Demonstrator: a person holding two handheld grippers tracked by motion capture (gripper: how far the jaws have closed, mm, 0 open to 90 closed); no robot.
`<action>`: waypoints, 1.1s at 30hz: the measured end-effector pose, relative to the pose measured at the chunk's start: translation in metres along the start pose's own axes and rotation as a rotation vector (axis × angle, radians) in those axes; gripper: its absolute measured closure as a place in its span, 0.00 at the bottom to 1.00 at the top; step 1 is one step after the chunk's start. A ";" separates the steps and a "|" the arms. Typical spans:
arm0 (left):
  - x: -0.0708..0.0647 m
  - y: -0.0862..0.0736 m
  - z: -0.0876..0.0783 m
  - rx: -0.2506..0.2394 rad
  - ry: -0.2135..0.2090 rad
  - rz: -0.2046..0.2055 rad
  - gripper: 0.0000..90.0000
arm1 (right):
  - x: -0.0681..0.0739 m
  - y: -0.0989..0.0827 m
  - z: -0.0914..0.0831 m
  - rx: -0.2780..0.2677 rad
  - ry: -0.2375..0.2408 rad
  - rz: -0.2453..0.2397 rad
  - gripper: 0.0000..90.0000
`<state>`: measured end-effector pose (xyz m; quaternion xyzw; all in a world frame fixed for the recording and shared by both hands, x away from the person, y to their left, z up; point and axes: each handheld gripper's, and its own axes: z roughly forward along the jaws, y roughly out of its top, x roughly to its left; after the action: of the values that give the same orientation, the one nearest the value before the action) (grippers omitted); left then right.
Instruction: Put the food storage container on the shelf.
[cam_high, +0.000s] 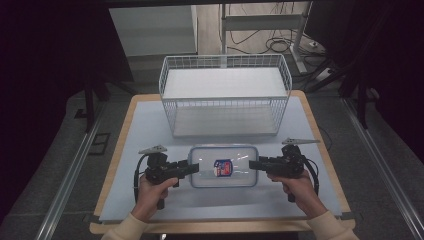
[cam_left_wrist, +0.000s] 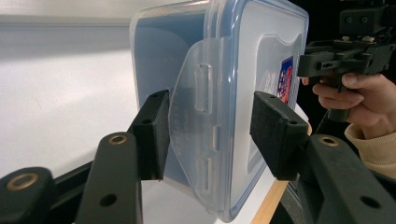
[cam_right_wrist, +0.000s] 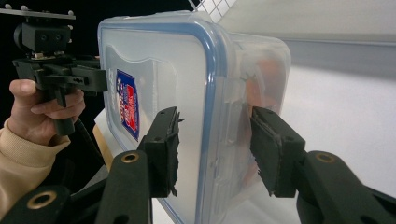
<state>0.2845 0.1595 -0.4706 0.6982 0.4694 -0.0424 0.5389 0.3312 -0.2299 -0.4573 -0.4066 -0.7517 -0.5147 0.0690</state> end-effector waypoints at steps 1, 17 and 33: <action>-0.001 0.001 0.000 0.001 0.001 0.003 0.55 | 0.000 0.001 -0.001 -0.001 0.000 0.001 0.59; -0.013 0.030 -0.006 -0.026 0.003 0.043 0.55 | 0.008 0.023 -0.014 -0.046 -0.006 -0.038 0.59; -0.023 0.062 -0.015 -0.065 -0.002 0.061 0.55 | 0.020 0.057 -0.023 -0.074 -0.011 -0.079 0.59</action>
<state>0.3081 0.1589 -0.4075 0.6942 0.4486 -0.0112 0.5628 0.3498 -0.2310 -0.3954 -0.3818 -0.7480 -0.5421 0.0293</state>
